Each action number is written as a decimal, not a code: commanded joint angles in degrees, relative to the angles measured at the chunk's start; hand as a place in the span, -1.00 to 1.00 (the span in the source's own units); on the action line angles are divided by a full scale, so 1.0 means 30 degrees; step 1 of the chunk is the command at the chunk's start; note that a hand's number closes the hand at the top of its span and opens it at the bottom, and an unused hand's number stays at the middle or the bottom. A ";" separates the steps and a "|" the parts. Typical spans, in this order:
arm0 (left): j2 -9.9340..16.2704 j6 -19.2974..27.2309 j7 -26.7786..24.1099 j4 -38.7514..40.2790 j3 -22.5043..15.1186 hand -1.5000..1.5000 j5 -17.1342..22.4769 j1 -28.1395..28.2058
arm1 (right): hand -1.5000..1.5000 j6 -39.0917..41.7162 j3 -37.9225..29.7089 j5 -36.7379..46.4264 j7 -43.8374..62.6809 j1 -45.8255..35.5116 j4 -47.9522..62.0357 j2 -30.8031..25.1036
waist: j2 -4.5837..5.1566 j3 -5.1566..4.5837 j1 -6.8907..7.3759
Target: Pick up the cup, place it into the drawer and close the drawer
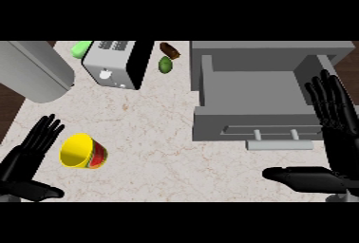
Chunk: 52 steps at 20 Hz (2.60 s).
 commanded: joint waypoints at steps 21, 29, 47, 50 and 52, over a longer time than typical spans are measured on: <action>0.0259 0.2392 -1.1257 1.4832 -0.1298 -1.00 -0.4483 -0.5342 | -1.00 0.1051 -0.0684 -0.0687 -0.0188 -0.0495 0.0668 -0.0329 | 0.0135 -0.0054 -0.0295; 0.1018 0.1262 -1.2217 1.5595 -0.1511 -1.00 -0.4504 -0.5698 | -1.00 0.0614 -0.0761 -0.0568 0.0935 -0.1145 0.0063 -0.0302 | 0.0123 -0.0070 -0.0256; 0.0031 -0.2093 -1.1633 1.5688 -0.1689 -1.00 -0.3301 -0.7006 | -1.00 0.0589 0.0034 -0.0202 0.0103 -0.0971 0.0938 0.0476 | 0.0202 -0.0106 -0.0264; -0.0612 -0.2490 -1.0795 1.5537 -0.1638 1.00 -0.2826 -0.7633 | -1.00 0.1163 -0.0381 -0.0595 0.0014 -0.0393 0.0348 -0.0105 | 0.0131 -0.0089 -0.0485; -0.1148 -0.2423 -1.1145 1.5278 -0.2068 1.00 -0.3034 -0.7478 | -1.00 0.1293 -0.0586 -0.0861 0.0164 -0.0758 0.0718 -0.0242 | 0.0199 -0.0105 -0.0495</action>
